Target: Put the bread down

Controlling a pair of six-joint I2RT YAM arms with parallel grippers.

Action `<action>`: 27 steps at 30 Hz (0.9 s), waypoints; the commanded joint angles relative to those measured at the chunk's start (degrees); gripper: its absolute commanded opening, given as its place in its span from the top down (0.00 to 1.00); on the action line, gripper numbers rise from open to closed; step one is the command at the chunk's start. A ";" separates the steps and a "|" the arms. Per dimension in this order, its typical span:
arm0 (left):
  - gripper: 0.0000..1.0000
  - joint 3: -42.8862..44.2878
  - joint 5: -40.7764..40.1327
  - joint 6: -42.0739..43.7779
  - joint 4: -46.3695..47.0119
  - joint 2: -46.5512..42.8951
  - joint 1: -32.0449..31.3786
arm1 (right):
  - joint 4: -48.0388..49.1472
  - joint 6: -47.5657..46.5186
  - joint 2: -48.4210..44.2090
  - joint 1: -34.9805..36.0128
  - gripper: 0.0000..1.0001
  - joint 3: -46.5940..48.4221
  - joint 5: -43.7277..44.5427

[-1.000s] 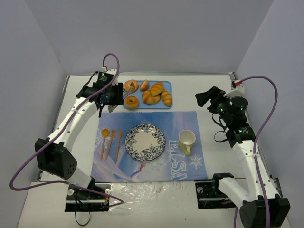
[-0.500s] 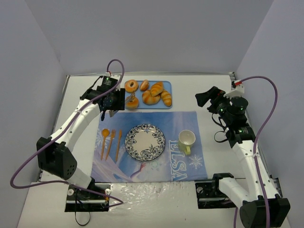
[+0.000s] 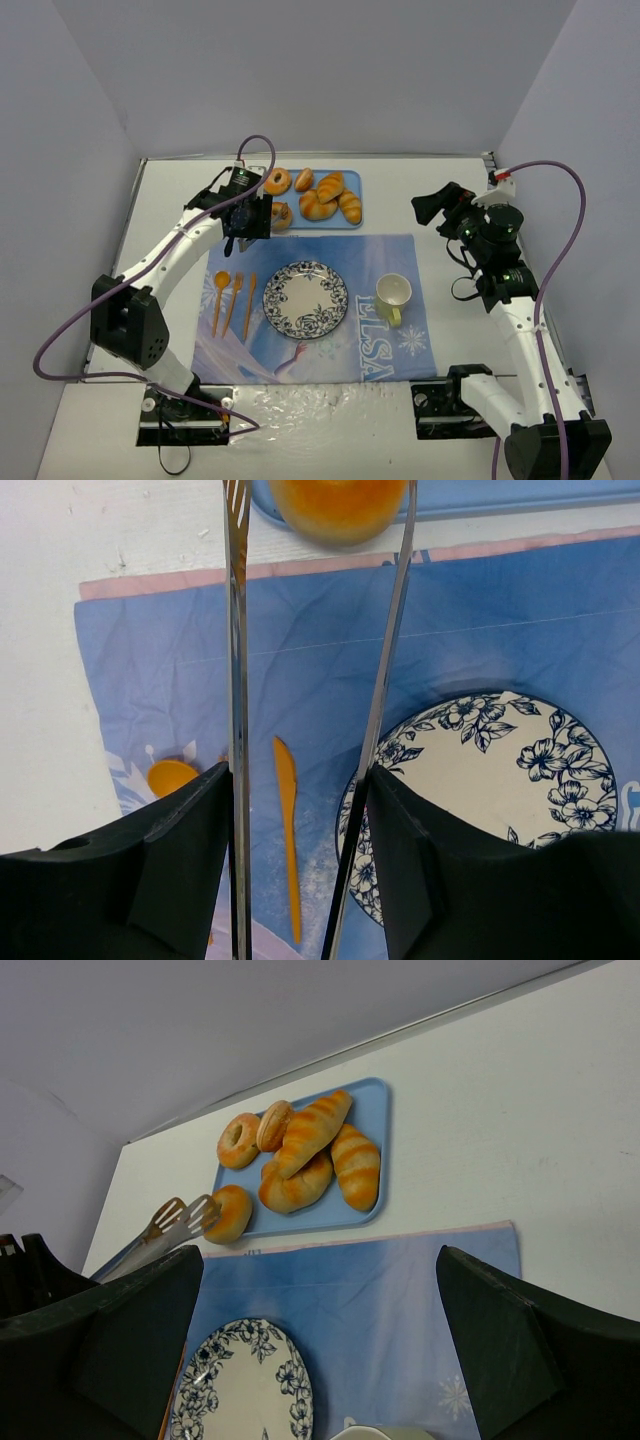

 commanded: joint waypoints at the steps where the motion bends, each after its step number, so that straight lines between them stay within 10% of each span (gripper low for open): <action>1: 0.51 1.39 -1.80 -1.74 4.23 1.33 -1.15 | 4.49 -0.26 -0.67 0.27 0.00 0.55 0.15; 27: 0.62 2.78 -5.22 -2.05 3.90 5.22 -3.29 | 4.67 -0.09 -0.96 0.27 0.00 0.07 -0.12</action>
